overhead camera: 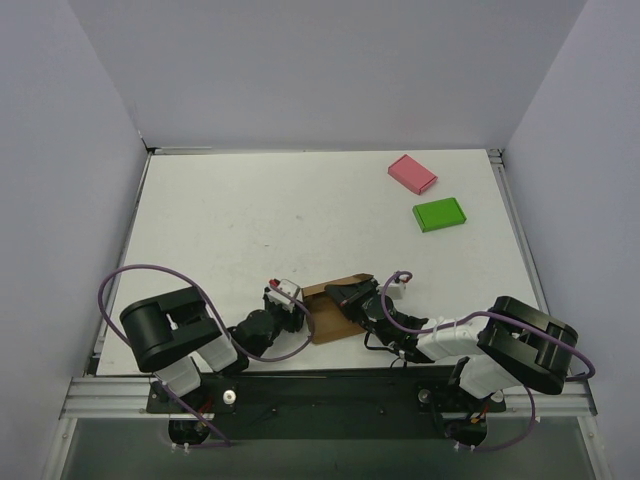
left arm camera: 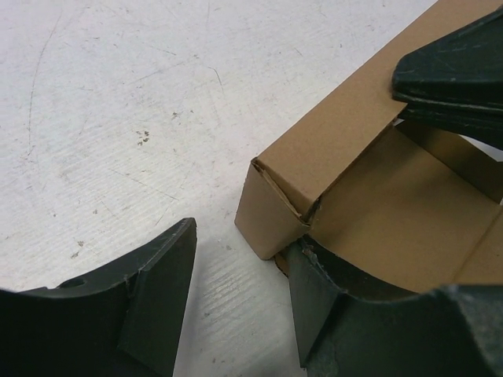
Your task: Fold the paper box
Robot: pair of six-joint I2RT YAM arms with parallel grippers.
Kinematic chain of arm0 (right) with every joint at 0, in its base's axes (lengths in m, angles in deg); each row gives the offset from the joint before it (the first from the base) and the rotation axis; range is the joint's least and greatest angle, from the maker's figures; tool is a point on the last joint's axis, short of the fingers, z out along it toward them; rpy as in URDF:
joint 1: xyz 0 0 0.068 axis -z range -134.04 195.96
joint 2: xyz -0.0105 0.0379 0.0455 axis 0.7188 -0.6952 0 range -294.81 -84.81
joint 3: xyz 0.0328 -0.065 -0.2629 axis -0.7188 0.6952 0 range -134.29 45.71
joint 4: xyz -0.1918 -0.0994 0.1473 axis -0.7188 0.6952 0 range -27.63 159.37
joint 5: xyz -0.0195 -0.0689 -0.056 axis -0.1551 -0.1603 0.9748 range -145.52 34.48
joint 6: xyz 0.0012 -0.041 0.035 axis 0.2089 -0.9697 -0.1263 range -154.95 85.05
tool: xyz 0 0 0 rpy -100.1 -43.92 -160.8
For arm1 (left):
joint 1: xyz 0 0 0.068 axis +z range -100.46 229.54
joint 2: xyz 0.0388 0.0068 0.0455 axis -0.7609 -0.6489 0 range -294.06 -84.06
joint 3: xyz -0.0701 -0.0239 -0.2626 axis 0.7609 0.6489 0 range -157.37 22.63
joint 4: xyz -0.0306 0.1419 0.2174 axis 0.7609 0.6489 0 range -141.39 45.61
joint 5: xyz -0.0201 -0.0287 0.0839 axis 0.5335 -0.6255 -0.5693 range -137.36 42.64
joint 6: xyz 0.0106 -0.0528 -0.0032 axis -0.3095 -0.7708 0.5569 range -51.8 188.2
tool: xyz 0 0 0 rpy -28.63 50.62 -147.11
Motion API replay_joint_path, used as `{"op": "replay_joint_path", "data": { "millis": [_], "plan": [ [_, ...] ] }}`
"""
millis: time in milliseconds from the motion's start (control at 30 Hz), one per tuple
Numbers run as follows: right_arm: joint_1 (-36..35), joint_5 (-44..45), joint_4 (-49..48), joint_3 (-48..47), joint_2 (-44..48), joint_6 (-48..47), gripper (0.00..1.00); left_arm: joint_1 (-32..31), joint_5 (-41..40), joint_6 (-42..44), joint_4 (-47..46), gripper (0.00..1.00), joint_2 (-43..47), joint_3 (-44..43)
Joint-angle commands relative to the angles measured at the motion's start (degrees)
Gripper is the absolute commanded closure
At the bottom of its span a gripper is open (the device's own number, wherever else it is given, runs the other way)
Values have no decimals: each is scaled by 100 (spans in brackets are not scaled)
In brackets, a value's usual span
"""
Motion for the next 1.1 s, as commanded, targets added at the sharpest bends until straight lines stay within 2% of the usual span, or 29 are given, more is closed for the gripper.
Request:
{"op": "replay_joint_path", "data": {
  "millis": [0, 367, 533, 1067],
  "plan": [
    [-3, -39, 18, 73, -121, -92, 100, 11, -281, 228, -1143, 41, -60, -145],
    [5, -30, 97, 55, -50, -92, 100, 12, -272, 422, -1372, 43, -121, -268],
    [5, -39, 123, 46, -50, -92, 100, 11, -237, 466, -1328, 53, -192, -347],
    [14, -56, 229, 20, -24, -57, 100, -147, -422, 826, -1425, 67, -253, -470]
  ]
}}
